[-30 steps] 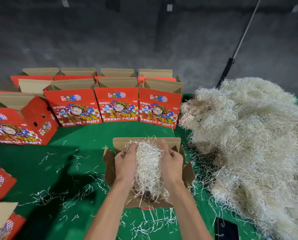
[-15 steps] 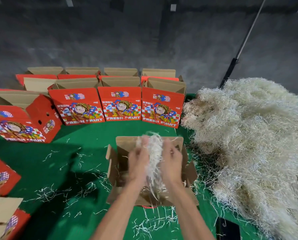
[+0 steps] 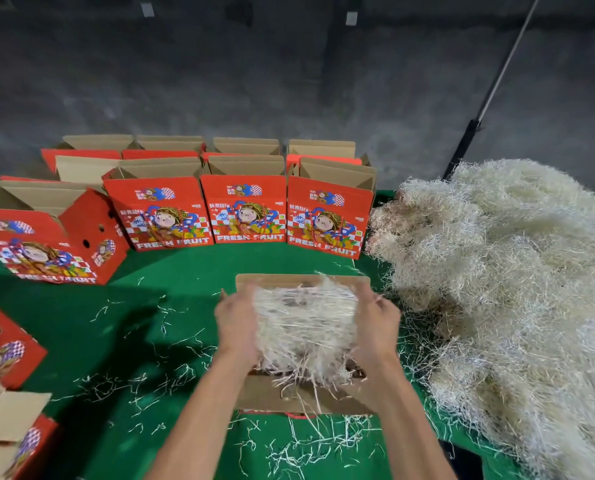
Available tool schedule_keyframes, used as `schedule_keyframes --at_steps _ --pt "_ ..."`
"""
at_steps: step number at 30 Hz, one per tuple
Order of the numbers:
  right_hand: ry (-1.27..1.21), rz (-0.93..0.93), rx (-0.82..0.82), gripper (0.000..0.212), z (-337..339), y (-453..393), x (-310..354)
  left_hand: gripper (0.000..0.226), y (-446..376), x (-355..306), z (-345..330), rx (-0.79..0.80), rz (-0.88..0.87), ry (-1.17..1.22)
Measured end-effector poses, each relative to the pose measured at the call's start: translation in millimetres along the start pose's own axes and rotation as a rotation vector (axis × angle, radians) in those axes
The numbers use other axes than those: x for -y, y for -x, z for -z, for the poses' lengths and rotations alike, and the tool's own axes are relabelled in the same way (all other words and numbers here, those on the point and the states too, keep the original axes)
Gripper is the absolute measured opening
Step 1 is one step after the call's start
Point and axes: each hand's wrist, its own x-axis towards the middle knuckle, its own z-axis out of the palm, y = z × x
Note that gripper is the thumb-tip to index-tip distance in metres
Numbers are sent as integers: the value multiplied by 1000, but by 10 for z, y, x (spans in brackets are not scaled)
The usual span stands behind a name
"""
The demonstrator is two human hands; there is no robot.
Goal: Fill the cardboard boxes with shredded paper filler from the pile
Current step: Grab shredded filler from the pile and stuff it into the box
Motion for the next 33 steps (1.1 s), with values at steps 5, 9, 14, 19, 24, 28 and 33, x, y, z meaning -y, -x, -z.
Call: schedule_keyframes --at_steps 5,9,14,19,24,28,33 --pt "-73 -7 -20 44 138 -50 77 51 -98 -85 160 84 121 5" --pt "-55 38 281 68 -35 115 27 77 142 -32 -60 301 285 120" --pt "14 75 507 40 -62 217 -52 116 172 58 -132 623 340 258" --pt "45 376 208 15 -73 142 -130 126 85 265 -110 387 207 110" --pt "115 76 353 65 -140 210 -227 92 109 174 -191 398 182 -62" --pt "181 183 202 32 -347 184 -275 72 223 306 -310 349 -134 -127" --pt "263 285 -60 11 -455 193 -371 61 553 357 -396 141 -441 -138"
